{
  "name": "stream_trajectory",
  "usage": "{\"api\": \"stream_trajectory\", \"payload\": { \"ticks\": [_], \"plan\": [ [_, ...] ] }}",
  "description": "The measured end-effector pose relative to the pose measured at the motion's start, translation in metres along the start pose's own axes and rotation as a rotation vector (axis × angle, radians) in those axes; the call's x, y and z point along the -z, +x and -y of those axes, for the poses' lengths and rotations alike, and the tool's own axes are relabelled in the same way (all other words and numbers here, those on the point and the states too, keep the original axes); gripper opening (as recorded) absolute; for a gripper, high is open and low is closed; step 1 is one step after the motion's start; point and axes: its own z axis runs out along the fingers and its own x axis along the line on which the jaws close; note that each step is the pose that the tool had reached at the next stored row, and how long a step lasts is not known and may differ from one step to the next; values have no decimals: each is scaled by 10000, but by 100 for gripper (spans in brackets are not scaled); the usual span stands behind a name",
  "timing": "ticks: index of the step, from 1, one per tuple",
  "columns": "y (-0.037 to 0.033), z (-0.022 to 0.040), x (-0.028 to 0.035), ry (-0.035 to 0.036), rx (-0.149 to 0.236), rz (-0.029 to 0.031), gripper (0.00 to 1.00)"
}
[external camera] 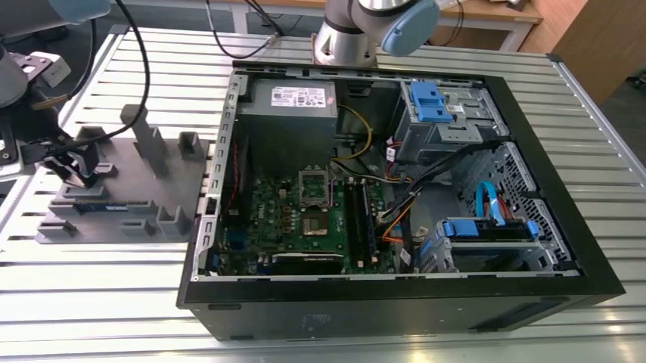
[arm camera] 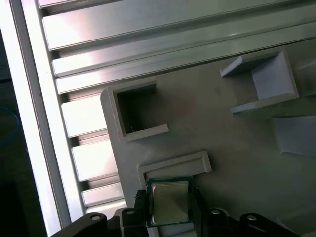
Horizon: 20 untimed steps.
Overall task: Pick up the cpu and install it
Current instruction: 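Pick up the cpu and move it towards the insertion slot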
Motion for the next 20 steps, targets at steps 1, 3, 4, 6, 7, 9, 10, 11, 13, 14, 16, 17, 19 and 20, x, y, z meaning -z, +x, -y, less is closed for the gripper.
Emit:
{"api": "stream_trajectory", "payload": {
  "ticks": [1,3,4,6,7,9,10,11,13,14,16,17,19,20],
  "plan": [
    [-3,0,-1,-2,55,-2,47],
    [-10,-1,-4,-7,166,-6,47],
    [-13,-1,-5,-8,222,-9,47],
    [-19,-2,-8,-13,341,-14,47],
    [-22,-3,-9,-16,402,-16,47],
    [-29,-4,-12,-21,529,-22,47],
    [-32,-5,-14,-23,589,-23,47],
    [-32,-5,-14,-24,627,-24,47],
    [-32,-5,-14,-25,631,-25,47],
    [-33,-5,-15,-25,633,-24,47],
    [-33,-5,-8,-27,633,-22,47],
    [-34,-6,2,-28,633,-22,47],
    [-34,-6,19,-27,633,-23,47],
    [-34,-6,18,-28,633,-22,47]
  ]
}}
